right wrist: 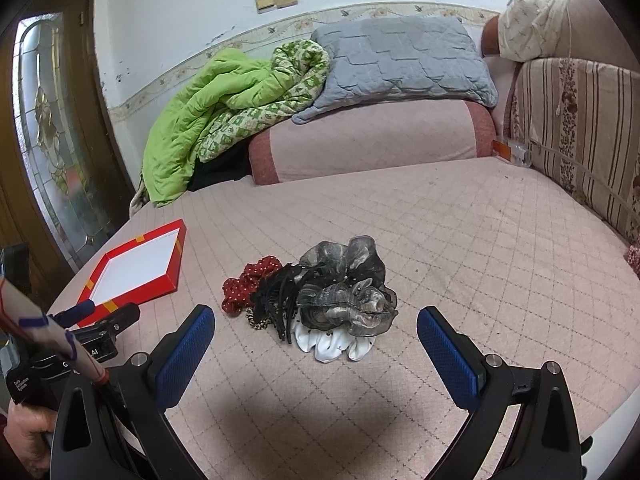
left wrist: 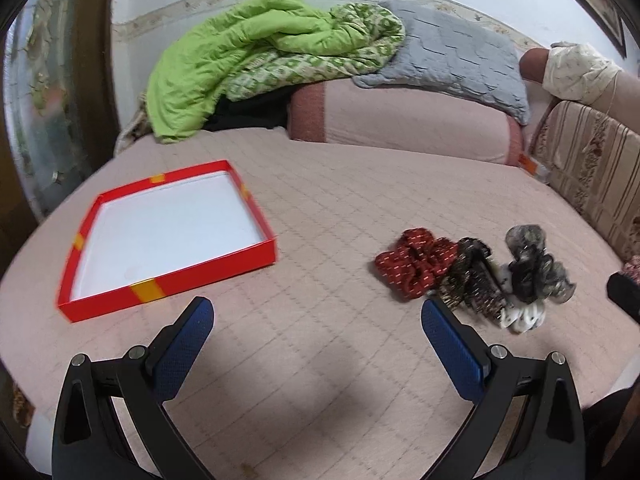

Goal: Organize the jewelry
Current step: 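Grasp the red polka-dot scrunchie with left tool while right tool grasps grey scrunchie, then carry the red scrunchie with left tool while right tool carries grey scrunchie to tray, then open left tool releasing red scrunchie in tray while right tool releases grey scrunchie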

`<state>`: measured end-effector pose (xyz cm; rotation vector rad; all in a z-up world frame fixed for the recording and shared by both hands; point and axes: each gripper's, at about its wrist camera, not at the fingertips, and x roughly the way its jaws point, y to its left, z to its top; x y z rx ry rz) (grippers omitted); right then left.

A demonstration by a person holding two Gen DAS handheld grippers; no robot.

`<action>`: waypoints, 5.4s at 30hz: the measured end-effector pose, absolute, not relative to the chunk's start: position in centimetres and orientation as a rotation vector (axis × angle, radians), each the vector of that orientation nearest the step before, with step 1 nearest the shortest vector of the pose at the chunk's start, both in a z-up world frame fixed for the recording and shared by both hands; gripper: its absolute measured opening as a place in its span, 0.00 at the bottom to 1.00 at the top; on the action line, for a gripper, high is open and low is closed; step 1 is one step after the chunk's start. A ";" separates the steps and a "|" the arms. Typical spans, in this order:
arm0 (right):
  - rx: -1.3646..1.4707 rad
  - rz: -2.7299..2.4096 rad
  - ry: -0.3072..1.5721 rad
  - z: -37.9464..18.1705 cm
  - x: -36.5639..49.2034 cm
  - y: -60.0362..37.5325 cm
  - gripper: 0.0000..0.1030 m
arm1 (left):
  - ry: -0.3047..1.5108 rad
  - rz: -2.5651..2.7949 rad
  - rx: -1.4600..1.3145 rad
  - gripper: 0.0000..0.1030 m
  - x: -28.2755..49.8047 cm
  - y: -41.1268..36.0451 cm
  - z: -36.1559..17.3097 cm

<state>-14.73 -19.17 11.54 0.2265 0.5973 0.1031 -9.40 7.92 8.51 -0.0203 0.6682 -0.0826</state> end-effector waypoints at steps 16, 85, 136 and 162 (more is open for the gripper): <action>0.526 0.155 0.848 6.2 -5.8 -23.3 0.83 | 0.937 -0.330 -0.130 0.76 4.1 2.4 3.7; 0.303 0.494 0.734 13.6 -1.4 -0.8 0.18 | 0.643 -0.002 -0.181 0.09 -0.5 23.3 10.9; 0.157 0.501 0.988 5.5 19.8 18.6 0.30 | 0.883 0.263 -0.397 0.25 11.3 37.0 5.3; 0.198 0.519 0.890 10.8 16.5 14.0 0.50 | 0.746 0.290 -0.341 0.47 9.5 35.5 8.8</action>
